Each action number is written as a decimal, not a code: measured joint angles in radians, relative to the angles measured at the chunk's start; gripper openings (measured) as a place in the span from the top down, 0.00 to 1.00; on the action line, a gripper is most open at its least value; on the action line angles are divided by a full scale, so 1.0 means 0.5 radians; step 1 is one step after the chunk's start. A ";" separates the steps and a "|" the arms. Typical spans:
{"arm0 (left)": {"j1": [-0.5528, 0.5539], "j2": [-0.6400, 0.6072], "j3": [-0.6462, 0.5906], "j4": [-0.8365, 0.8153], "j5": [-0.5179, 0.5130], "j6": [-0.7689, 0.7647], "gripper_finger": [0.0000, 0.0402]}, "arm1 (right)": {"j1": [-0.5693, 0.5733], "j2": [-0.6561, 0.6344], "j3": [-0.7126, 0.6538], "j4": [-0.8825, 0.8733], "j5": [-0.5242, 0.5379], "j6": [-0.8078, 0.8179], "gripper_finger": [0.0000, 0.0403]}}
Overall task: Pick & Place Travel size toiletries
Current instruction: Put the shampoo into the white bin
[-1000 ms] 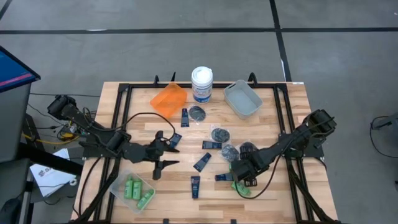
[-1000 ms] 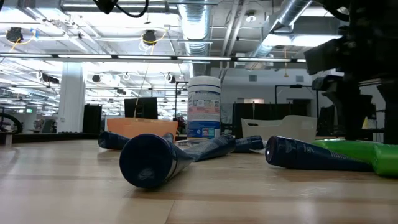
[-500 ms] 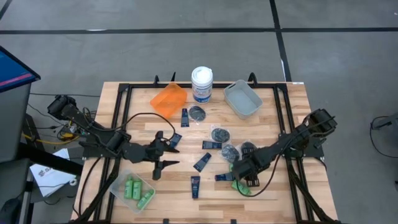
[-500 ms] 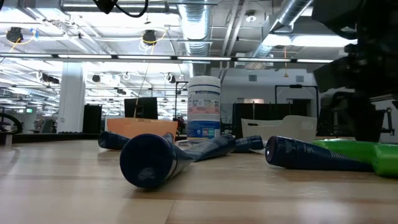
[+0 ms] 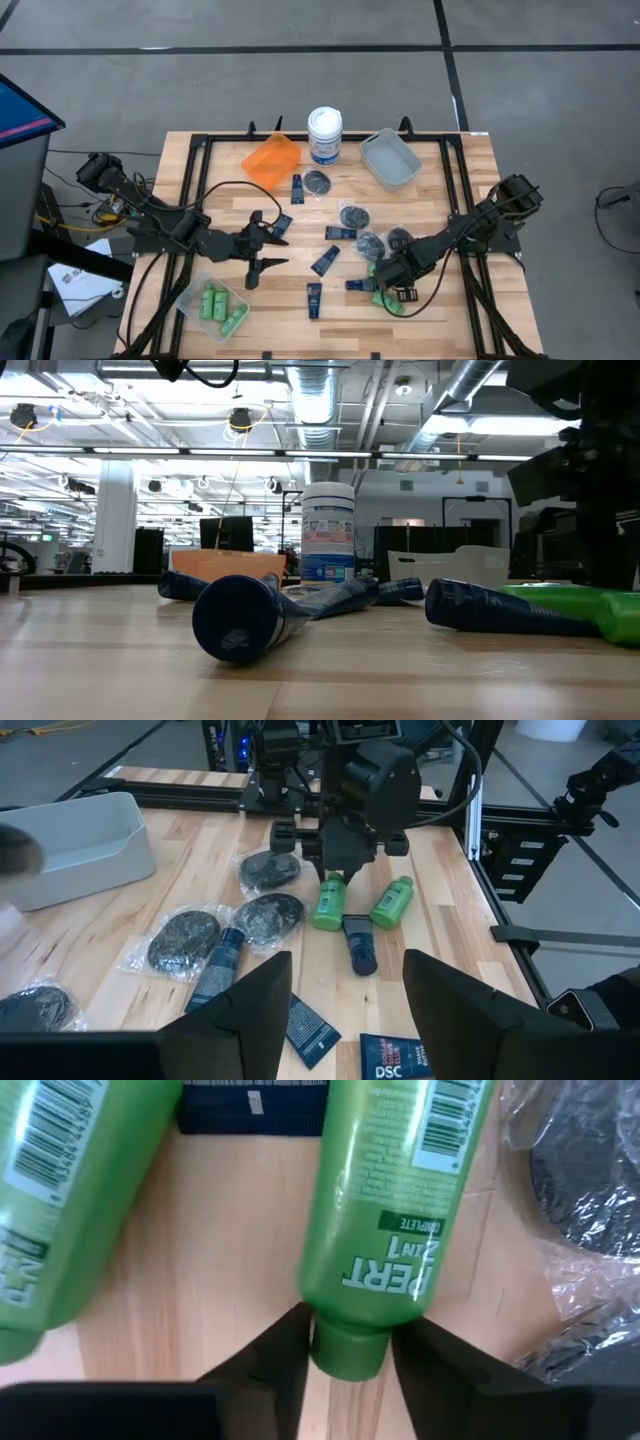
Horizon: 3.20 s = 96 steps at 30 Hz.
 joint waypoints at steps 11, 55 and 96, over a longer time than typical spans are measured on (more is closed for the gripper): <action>0.000 0.000 0.000 0.002 -0.002 0.010 0.53 | -0.009 -0.126 -0.018 -0.059 0.113 -0.047 0.77; 0.472 0.787 0.079 1.223 0.435 3.113 0.53 | -0.191 -0.844 -0.003 0.770 0.432 -0.964 0.76; 0.657 0.888 0.180 1.151 0.896 2.977 0.21 | -0.476 -0.763 -0.003 0.833 0.134 -1.048 0.76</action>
